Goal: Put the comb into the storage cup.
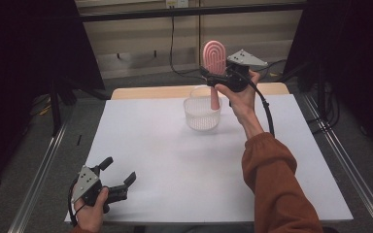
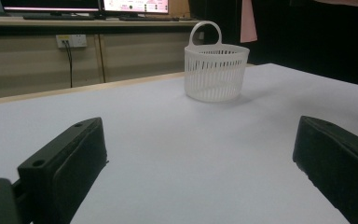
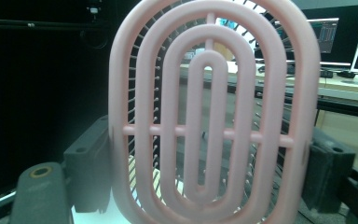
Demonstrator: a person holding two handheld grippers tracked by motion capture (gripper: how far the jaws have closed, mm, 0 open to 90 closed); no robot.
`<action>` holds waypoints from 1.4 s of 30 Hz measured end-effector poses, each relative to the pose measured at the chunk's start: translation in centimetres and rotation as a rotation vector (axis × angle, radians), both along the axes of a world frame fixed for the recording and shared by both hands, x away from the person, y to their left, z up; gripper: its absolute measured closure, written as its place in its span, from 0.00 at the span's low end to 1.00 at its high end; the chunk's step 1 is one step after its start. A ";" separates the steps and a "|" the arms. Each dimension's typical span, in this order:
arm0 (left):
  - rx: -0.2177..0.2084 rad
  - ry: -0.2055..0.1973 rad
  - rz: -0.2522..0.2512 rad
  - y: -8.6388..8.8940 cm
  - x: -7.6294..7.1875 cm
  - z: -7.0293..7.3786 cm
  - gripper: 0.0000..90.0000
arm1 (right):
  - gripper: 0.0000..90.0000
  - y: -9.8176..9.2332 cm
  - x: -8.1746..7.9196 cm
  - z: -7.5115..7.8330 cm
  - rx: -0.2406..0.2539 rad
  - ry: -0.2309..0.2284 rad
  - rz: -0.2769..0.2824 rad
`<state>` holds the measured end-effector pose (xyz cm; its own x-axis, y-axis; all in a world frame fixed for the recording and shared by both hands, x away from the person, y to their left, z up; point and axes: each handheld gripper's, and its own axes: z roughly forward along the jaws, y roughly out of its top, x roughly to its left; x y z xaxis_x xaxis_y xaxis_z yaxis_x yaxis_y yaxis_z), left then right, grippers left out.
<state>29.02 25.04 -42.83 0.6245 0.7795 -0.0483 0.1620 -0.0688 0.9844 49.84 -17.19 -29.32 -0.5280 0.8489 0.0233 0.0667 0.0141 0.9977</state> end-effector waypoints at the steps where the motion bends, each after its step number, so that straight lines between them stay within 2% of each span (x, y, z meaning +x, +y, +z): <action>1: 0.000 0.000 0.000 0.0 0.0 0.0 0.03 | 0.21 0.0 0.0 0.0 0.000 0.000 0.000; 17: 0.002 -0.001 -0.001 0.0 0.0 0.0 0.03 | 0.21 -0.1 1.7 -1.9 0.006 0.023 -0.031; 21: 0.015 0.000 0.001 0.0 0.1 0.0 0.03 | 0.21 -0.2 1.8 -2.3 0.015 0.020 -0.035; 28: 0.013 0.002 0.000 0.1 0.1 0.0 0.03 | 0.21 0.0 2.2 -2.8 0.017 0.027 -0.033; 33: 0.014 0.001 -0.004 0.1 0.1 0.0 0.03 | 0.21 0.0 2.3 -3.3 -0.005 0.035 -0.035; 36: 0.020 0.000 -0.007 0.1 0.1 0.0 0.03 | 0.21 0.1 2.3 -3.5 0.000 0.037 -0.030; 39: 0.022 -0.001 -0.001 0.1 0.1 0.0 0.03 | 0.21 0.2 2.2 -4.1 0.000 0.045 -0.027; 42: 0.020 0.000 0.000 0.1 0.1 0.0 0.03 | 0.21 0.4 2.1 -5.4 -0.013 0.068 -0.030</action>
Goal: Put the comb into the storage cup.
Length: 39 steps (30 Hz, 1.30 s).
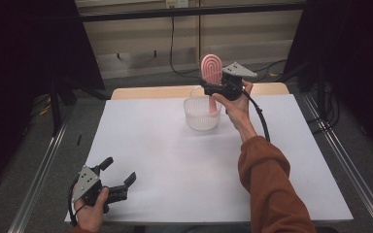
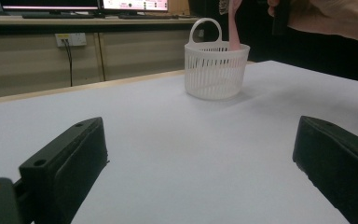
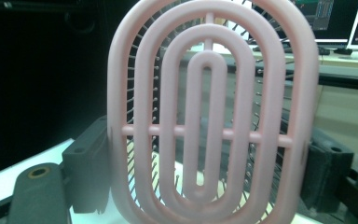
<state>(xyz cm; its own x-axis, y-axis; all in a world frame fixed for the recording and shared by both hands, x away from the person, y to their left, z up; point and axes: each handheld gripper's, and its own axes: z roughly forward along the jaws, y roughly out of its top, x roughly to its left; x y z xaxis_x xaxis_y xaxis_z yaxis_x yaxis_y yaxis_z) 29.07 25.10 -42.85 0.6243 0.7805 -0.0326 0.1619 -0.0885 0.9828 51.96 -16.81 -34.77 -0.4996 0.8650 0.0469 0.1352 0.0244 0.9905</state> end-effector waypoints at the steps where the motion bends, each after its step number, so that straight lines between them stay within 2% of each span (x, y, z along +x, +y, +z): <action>1: 0.003 0.000 0.000 0.0 0.0 0.0 0.03 | 0.21 0.0 0.0 -0.2 0.003 0.000 0.001; 14: -0.009 0.004 -0.003 0.0 0.0 0.0 0.03 | 0.21 0.1 -0.1 -1.2 -0.030 0.013 0.004; 39: 0.001 0.006 -0.006 0.0 0.0 0.0 0.03 | 0.21 0.3 0.2 -3.6 -0.052 0.061 0.001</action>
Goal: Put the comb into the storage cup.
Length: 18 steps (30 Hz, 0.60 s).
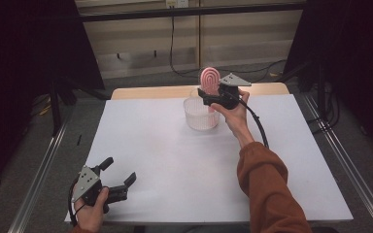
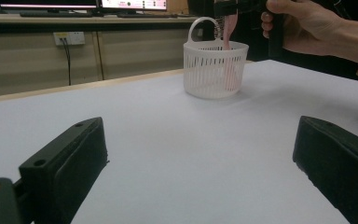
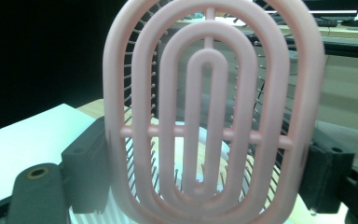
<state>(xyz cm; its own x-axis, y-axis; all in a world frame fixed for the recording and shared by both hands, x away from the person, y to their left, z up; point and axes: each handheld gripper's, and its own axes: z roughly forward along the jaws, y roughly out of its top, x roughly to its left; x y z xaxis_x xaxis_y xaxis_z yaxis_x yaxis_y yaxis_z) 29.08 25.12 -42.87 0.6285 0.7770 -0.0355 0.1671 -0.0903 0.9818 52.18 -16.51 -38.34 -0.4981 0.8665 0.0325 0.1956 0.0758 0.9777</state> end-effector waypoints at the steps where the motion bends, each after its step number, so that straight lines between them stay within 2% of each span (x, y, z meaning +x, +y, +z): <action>1: -0.002 0.000 -0.001 0.0 0.0 0.0 0.03 | 0.21 0.0 0.0 0.0 0.001 -0.002 -0.003; 3: -0.001 0.002 -0.002 0.0 0.0 0.0 0.03 | 0.21 0.1 -0.1 -0.2 0.033 0.004 -0.002; 18: -0.001 0.001 -0.003 0.0 0.0 0.0 0.03 | 0.21 1.0 -0.4 -0.3 0.042 -0.002 0.012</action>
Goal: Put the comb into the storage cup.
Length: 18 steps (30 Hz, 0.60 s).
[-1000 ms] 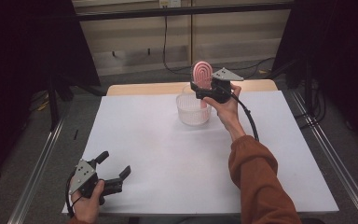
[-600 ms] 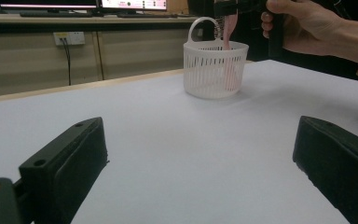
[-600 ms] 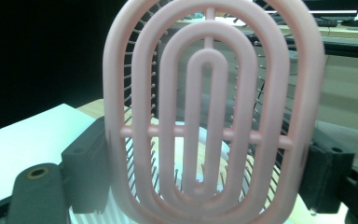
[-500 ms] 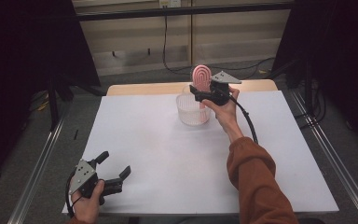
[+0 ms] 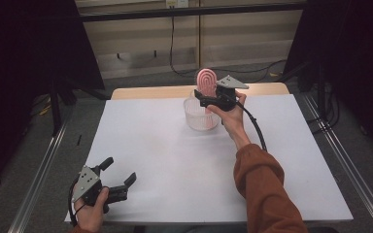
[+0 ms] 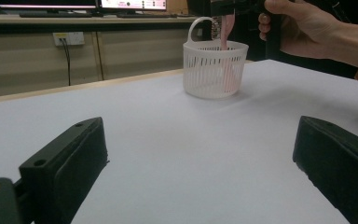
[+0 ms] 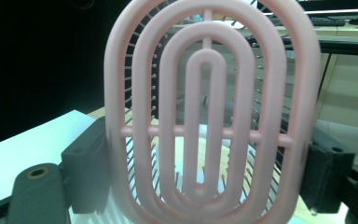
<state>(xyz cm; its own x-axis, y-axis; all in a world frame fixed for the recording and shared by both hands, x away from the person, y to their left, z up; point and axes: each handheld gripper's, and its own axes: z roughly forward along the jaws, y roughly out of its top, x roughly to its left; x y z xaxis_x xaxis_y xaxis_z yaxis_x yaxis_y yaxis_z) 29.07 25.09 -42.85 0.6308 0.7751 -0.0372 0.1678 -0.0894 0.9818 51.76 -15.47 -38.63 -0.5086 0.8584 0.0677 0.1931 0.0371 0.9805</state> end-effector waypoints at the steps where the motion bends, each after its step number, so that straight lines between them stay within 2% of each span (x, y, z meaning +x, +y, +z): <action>1: 0.000 -0.002 0.002 0.0 0.0 0.0 0.03 | 0.20 0.1 -0.1 0.0 0.010 0.003 0.005; 13: -0.001 -0.003 0.002 0.0 0.0 0.0 0.03 | 0.17 1.4 -0.1 -0.5 0.040 0.024 0.032; 18: -0.003 -0.002 0.004 0.0 0.0 0.0 0.03 | 0.17 1.7 0.0 -0.5 0.034 0.026 0.033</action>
